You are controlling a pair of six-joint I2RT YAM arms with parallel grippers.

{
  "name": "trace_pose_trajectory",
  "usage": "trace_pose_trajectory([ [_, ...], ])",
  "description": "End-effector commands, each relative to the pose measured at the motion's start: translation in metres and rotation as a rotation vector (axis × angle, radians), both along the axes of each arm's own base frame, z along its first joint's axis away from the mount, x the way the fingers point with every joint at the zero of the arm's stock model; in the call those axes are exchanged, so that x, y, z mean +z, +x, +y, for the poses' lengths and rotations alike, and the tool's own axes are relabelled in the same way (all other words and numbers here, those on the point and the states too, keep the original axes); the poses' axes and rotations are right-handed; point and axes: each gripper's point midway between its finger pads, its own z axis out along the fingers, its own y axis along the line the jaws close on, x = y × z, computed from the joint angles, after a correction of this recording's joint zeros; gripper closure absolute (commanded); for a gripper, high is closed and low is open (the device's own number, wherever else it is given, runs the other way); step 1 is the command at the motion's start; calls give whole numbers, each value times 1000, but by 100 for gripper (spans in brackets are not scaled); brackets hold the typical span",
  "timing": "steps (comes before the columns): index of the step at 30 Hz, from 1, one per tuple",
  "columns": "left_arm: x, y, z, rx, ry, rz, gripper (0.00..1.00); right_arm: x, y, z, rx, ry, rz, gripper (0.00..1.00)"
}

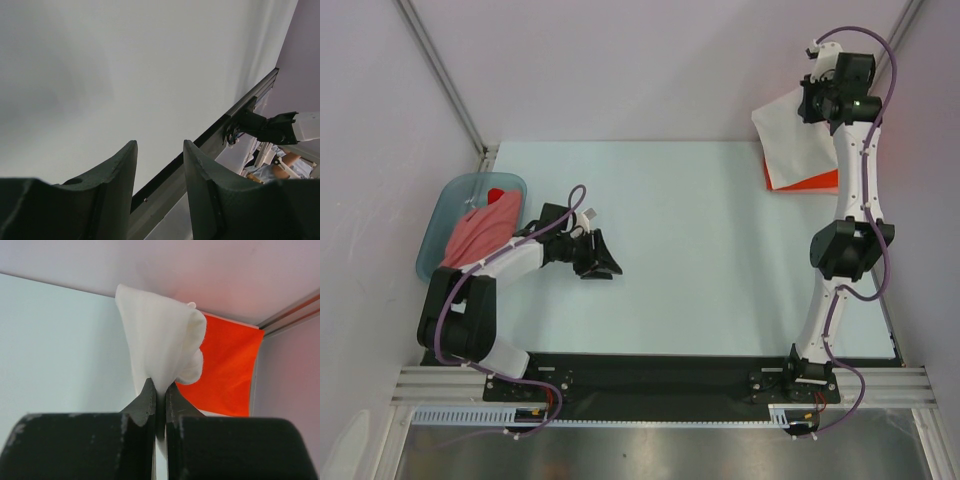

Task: Fold and stack the t-shirts
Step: Neatly place the folded tshirt to the corner

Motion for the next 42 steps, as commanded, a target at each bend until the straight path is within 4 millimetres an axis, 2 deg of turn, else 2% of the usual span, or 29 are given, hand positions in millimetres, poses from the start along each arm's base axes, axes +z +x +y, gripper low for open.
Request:
trace_pose_trajectory([
  [1, 13, 4, -7, -32, -34, -39, 53, 18, 12, -11, -4, -27, -81, 100],
  [11, 11, 7, -7, -35, -28, -33, 53, 8, 16, -13, -1, -19, -66, 100],
  [16, 10, 8, -7, -35, -29, -32, 53, 4, 25, -22, -11, -16, -81, 100],
  [21, 10, 9, -7, -37, -27, -27, 52, -11, 34, -30, -16, -11, -66, 100],
  [26, 10, 13, -8, -42, -22, -28, 52, -13, 42, -38, -26, -9, -89, 100],
  [29, 10, 15, -8, -39, -21, -24, 52, -14, 47, -48, -45, -9, -105, 100],
  [35, 8, 15, -9, -34, -21, -11, 53, -30, 62, -69, -96, 8, -122, 100],
  [39, 6, 18, -9, -29, -18, -6, 53, -39, 70, -93, -148, 31, -142, 100],
  [40, 6, 17, -9, -31, -19, -3, 53, -35, 74, -97, -154, 34, -168, 100],
  [42, 4, 17, -9, -27, -16, 1, 53, -44, 78, -106, -173, 50, -169, 100],
])
